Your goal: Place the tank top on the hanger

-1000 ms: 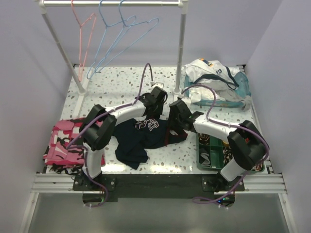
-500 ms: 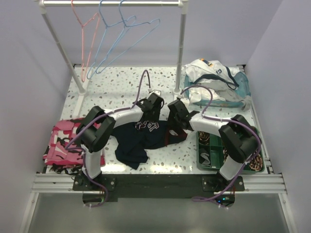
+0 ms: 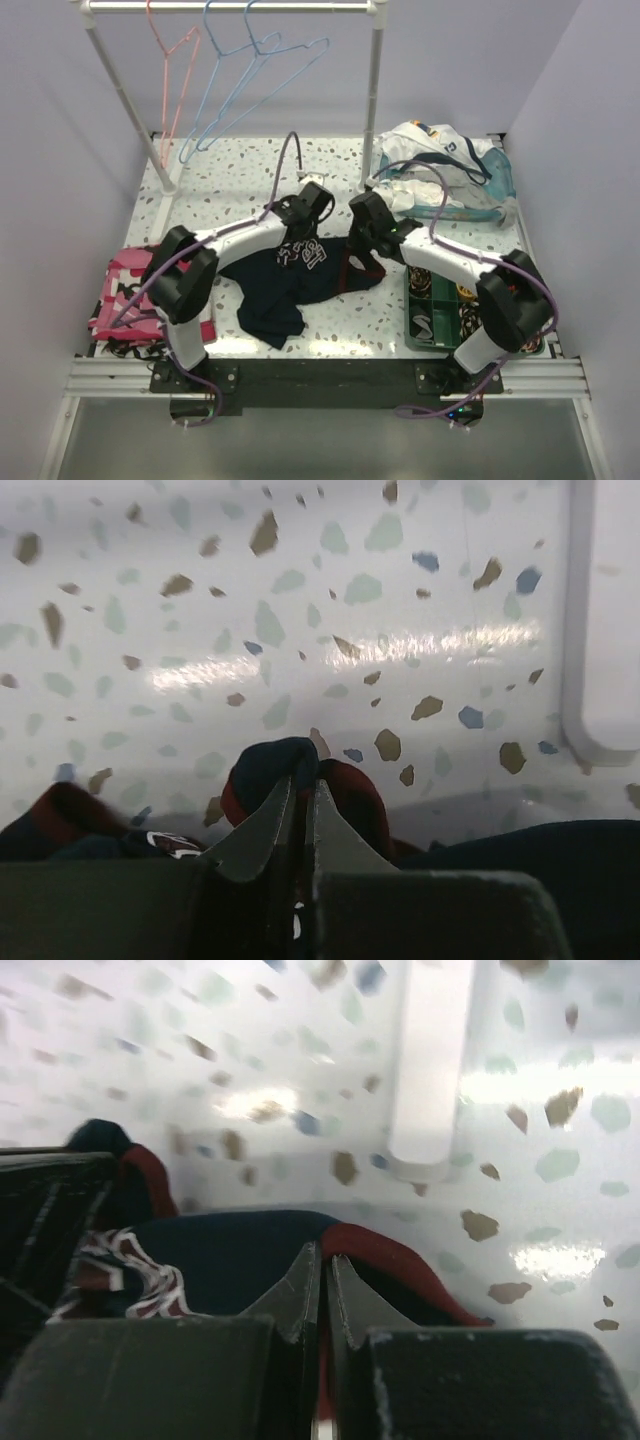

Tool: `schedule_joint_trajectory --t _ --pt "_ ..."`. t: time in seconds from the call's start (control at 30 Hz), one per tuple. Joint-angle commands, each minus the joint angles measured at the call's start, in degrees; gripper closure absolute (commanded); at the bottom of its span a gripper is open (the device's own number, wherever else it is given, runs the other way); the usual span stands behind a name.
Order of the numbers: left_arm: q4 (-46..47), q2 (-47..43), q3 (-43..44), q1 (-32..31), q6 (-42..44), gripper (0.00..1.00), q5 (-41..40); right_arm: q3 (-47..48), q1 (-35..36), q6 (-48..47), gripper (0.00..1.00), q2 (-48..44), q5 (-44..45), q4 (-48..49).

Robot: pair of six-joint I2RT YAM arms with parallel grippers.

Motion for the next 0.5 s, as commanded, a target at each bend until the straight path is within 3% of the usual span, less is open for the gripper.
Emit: schedule_joint_trajectory --t 0.0,0.33,0.47 --pt "-0.8 -14.1 6.5 0.4 1.8 1.0 -10.2 9.6 0.1 -4.9 1.0 -9.7 0.3 -1.3" --pt "-6.7 -27.3 24.6 0.3 9.0 1.0 -17.3 36.0 0.1 -15.5 1.0 -13.0 -3.6 -7.3" --pt "-8.6 -29.5 28.4 0.3 9.5 1.0 -17.3 40.3 0.1 -18.0 1.0 -12.5 -6.1 -8.8"
